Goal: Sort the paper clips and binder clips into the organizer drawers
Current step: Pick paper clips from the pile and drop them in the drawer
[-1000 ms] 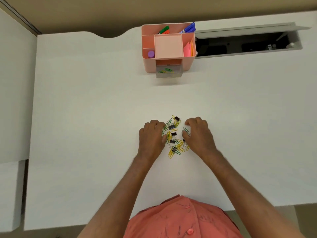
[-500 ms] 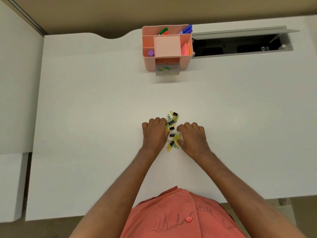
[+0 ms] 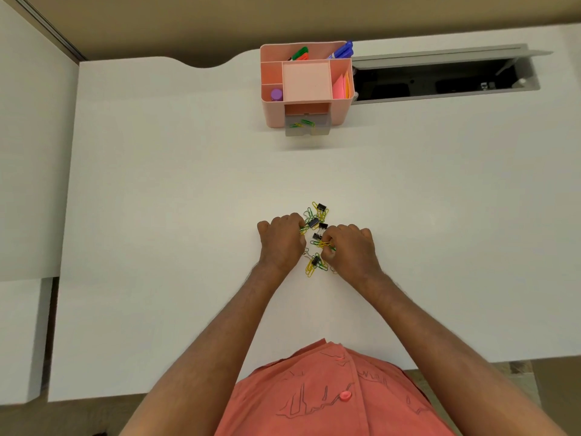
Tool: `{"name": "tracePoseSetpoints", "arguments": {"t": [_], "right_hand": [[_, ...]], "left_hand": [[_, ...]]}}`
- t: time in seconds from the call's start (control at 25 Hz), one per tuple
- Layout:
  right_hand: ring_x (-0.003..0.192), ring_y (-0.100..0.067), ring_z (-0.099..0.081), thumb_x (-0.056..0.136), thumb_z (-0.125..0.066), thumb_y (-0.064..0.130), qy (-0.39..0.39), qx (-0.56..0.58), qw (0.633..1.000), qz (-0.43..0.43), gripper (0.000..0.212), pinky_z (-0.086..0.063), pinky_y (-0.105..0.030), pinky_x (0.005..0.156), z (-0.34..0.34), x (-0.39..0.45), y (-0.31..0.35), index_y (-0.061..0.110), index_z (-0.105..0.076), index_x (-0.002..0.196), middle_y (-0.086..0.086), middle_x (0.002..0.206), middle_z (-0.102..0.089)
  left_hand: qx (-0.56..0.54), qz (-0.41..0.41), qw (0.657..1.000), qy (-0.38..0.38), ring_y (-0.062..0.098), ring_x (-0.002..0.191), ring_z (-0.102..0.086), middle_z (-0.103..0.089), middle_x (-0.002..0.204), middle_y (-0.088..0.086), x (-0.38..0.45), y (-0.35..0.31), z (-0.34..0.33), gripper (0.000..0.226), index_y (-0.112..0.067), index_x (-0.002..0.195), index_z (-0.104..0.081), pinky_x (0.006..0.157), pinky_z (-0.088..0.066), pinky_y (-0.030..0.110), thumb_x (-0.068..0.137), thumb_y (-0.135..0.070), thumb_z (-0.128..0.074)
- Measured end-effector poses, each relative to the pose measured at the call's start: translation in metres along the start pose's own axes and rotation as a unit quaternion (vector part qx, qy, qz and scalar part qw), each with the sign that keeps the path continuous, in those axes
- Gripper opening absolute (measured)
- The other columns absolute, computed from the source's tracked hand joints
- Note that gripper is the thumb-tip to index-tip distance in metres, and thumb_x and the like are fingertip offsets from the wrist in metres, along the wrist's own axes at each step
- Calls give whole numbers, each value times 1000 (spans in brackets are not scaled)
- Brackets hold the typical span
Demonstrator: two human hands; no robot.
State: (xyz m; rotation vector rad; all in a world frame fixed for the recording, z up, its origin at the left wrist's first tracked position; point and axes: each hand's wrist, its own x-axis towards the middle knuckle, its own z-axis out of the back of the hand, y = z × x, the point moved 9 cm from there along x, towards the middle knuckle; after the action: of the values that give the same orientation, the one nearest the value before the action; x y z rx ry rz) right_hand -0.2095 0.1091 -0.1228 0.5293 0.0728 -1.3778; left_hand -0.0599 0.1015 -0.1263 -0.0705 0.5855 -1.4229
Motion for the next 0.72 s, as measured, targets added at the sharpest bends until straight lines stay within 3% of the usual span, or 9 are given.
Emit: {"name": "tracePoseSetpoints", "arguments": {"t": [0.2,0.32,0.44,0.56,0.64,0.72], "right_hand": [[96,-16,-62,87,-63,23,25,124,991,-46,24,-47,-36,90,8,2,-13,29,-76,107,9,97,-72],[72,-6,-60,89,-66,20,47,227,970,-70,21,-49,-23,68,10,4,-21,29,-76,105,12,76,-64],[63,-5,-54,89,-69,16,71,342,931,-105,15,-43,-15,62,9,7,-27,29,-75,96,9,71,-61],[76,-11,-67,88,-72,10,102,460,871,-139,15,-53,-17,68,9,11,-26,21,-77,97,-1,87,-74],[82,-12,-72,88,-73,6,107,499,847,-149,16,-54,-13,65,12,14,-26,18,-77,98,-2,90,-77],[86,-15,-74,90,-70,3,108,520,834,-146,17,-60,-20,73,13,21,-25,15,-75,100,-3,86,-78]], "left_hand": [[-68,17,997,-10,12,95,-64,-73,99,-11,4,7,9,20,-30,101,-72,86,-23,35,93,-19,-57],[-155,25,988,0,11,91,-66,-74,101,-9,5,8,13,19,-25,100,-76,86,-43,30,94,-16,-61],[-298,62,952,4,5,79,-67,-73,91,-5,6,12,17,16,-17,99,-76,73,-53,20,92,-8,-65],[-463,120,878,28,13,80,-70,-72,89,4,5,18,14,15,-11,102,-75,82,-62,35,92,-3,-67],[-495,131,858,37,17,83,-69,-70,88,6,6,19,14,16,-10,102,-75,87,-62,40,92,-1,-67],[-490,142,859,47,16,78,-68,-68,84,4,8,24,11,17,-10,102,-75,87,-62,40,91,0,-66]]}}
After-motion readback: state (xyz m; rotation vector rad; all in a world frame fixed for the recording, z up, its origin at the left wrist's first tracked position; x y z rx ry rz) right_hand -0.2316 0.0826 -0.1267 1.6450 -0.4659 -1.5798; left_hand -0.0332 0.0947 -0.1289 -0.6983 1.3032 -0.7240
